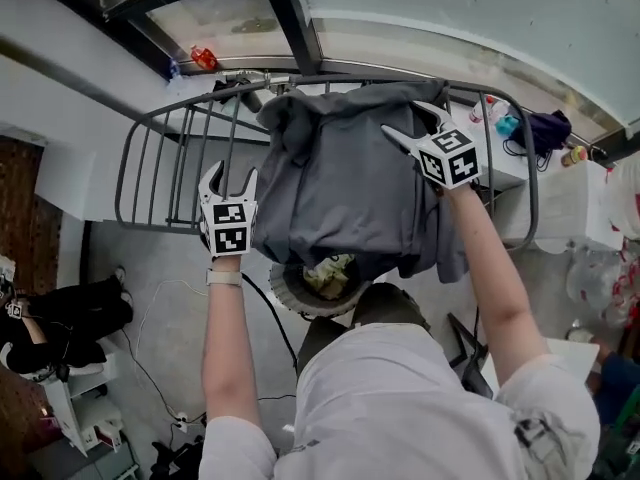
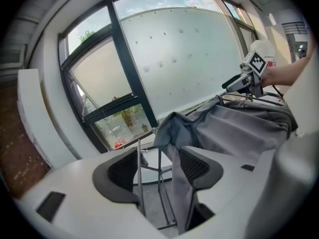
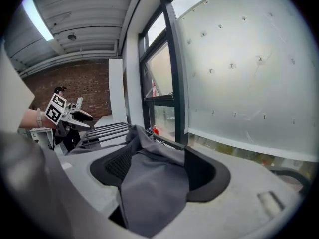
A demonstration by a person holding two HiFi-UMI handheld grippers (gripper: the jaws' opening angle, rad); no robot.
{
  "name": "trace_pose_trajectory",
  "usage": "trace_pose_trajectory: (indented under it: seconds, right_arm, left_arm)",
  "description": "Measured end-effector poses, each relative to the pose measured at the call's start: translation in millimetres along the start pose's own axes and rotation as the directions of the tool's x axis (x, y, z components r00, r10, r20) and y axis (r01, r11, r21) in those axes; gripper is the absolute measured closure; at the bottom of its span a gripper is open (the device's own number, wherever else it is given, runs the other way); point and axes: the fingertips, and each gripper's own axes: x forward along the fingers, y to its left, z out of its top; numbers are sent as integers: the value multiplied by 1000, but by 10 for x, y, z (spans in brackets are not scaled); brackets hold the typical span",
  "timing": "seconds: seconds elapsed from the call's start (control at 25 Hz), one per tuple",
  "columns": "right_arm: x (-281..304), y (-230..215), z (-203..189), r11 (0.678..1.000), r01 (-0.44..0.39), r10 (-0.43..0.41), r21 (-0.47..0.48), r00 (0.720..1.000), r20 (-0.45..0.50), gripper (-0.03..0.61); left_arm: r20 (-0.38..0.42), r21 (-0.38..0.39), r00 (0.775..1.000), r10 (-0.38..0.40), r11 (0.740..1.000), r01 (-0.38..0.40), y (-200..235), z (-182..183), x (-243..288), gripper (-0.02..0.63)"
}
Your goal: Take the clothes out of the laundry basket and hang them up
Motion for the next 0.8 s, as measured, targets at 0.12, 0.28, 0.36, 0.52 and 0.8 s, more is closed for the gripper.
trace_pose_trajectory:
  seconds: [0.12,0.28,0.36,0.52,0.8]
  right_arm:
    - [-40,529,44,999,-42,42,2,998,36,252]
    - [-71,1265,79,993,-116,118,-36,991,60,252]
    - [-86,1620,56,988,-144,148,-56,987,63,252]
    - [-110,2295,-92,977,-198,202,-74,978,52,252]
    - [-121,3504,-557,933,-330,330,-145,944,-25,252]
  left_arm:
    - [13,-47,1000,28,999,-27,180,-301,-480,360]
    - [20,-151,996,90,985,-86,341,-831,-1191,362]
    - [11,-191,993,115,975,-111,368,-1142,-1508,362]
    - [-12,-262,990,137,956,-135,353,-1739,-2020,361]
    - [-73,-376,984,162,909,-178,203,-2772,-2812,362]
